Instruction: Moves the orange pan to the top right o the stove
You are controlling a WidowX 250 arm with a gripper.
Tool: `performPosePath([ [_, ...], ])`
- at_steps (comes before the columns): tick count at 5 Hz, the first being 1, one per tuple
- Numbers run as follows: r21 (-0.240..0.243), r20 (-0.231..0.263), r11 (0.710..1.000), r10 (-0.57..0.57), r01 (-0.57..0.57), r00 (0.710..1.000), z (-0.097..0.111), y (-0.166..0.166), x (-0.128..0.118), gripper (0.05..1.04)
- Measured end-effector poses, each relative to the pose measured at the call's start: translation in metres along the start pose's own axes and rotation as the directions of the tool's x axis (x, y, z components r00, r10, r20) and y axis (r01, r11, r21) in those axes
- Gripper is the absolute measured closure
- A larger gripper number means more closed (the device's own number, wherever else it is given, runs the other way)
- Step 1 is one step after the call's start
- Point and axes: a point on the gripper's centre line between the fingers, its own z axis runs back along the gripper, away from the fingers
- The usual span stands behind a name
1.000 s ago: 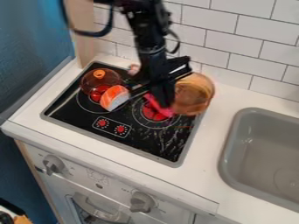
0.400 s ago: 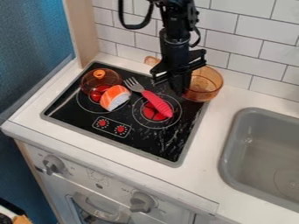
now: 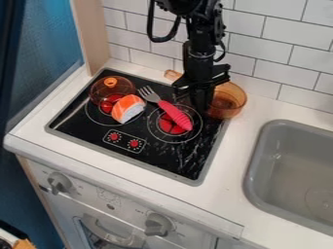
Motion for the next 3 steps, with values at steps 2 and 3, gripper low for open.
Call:
performPosePath([
  [2,0.014,0.030,1.000,0.002,-0.002,1.000,-0.0005,0.0022,0.0048,0.830],
  [3,0.023,0.019,1.000,0.015,-0.016,1.000,-0.0053,0.0072,0.0006,0.553],
])
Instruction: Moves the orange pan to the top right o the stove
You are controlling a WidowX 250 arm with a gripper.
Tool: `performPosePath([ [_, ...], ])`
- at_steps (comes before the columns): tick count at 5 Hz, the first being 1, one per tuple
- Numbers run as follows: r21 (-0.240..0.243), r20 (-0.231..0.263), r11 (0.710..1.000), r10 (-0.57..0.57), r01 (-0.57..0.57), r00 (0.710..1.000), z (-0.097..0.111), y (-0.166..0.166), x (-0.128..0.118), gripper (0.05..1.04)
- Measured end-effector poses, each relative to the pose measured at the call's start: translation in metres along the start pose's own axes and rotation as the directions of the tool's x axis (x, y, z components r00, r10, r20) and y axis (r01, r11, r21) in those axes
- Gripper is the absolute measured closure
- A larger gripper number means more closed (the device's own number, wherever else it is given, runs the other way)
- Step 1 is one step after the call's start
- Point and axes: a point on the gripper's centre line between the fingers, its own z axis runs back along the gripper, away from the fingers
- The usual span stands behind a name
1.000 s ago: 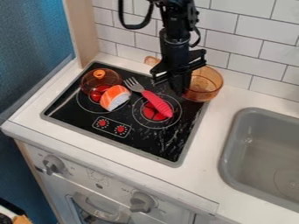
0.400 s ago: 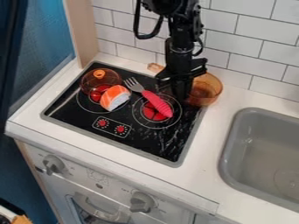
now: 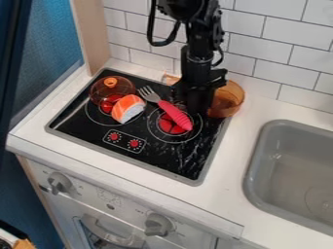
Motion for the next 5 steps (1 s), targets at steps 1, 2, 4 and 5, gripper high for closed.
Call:
performPosePath([
  [1,-0.008,-0.012,1.000,-0.018,0.018,1.000,-0.001,0.000,-0.003,0.255],
  [2,-0.026,-0.017,1.000,-0.015,0.014,1.000,0.011,0.000,-0.001,0.075],
  [4,-0.085,-0.050,0.996,-0.013,0.009,0.999,0.036,-0.002,0.002,0.083],
  [5,-0.153,-0.002,0.988,-0.023,0.022,1.000,0.076,-0.003,0.008,0.083],
])
